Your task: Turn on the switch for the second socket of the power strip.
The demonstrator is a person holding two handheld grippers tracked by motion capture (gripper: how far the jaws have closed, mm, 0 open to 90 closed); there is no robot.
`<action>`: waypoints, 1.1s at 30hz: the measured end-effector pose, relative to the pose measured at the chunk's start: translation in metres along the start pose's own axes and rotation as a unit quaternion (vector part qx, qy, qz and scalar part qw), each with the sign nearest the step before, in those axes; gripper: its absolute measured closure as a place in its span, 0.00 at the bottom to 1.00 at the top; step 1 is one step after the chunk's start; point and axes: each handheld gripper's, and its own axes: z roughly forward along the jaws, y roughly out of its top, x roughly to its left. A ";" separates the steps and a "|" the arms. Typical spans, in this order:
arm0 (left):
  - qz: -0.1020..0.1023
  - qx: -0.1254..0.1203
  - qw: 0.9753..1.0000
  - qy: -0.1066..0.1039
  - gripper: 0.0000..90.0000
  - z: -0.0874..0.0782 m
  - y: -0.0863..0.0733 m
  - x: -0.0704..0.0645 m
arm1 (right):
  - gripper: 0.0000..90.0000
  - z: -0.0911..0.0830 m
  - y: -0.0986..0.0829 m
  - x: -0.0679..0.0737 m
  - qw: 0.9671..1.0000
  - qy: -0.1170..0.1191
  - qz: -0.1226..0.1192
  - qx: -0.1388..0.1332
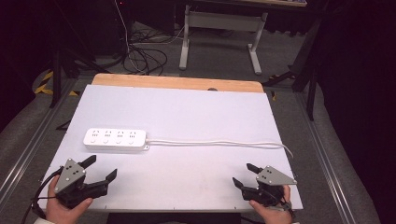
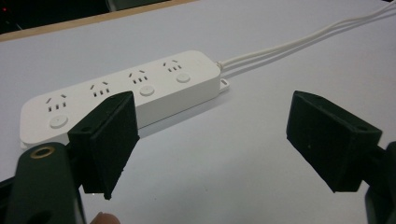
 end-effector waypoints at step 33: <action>-0.007 0.018 1.000 -0.021 0.27 -0.005 0.010 0.001 | 0.36 0.002 -0.001 -0.001 1.000 0.010 -0.001 -0.003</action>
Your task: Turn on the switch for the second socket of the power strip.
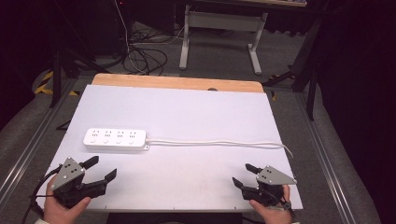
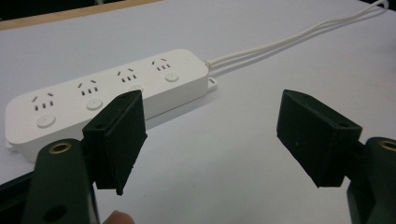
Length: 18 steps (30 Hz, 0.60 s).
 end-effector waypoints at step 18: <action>-0.008 0.013 1.000 0.004 0.30 0.012 0.035 0.010 | 0.36 0.000 0.000 0.001 1.000 0.000 0.000 0.001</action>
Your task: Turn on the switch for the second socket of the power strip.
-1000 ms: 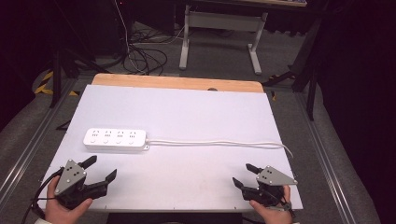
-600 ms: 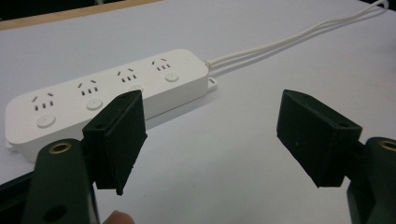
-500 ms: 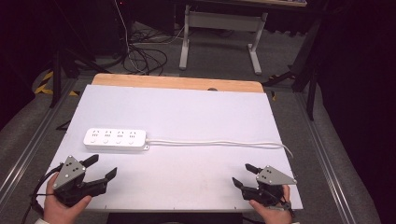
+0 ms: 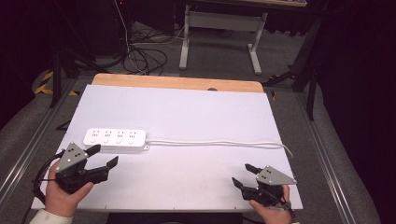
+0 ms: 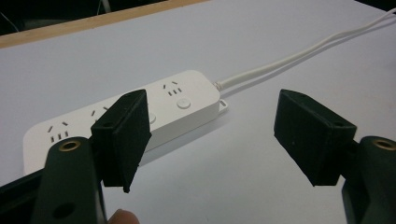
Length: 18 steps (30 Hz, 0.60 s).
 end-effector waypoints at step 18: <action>-0.007 0.009 1.000 0.001 0.31 0.026 0.023 0.008 | 0.37 0.001 0.000 -0.001 1.000 0.001 0.000 0.003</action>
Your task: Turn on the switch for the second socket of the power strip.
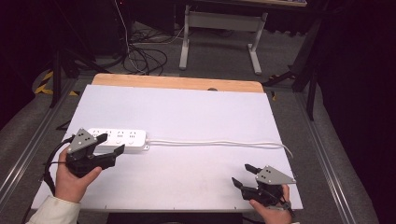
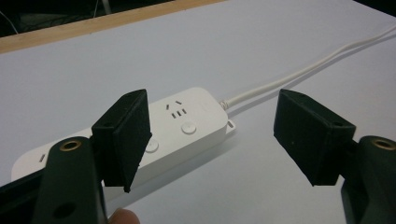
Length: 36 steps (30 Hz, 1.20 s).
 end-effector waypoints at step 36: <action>-0.020 0.086 0.996 0.010 1.00 0.051 0.008 0.035 | 0.37 0.000 0.000 0.000 1.000 0.004 -0.005 0.000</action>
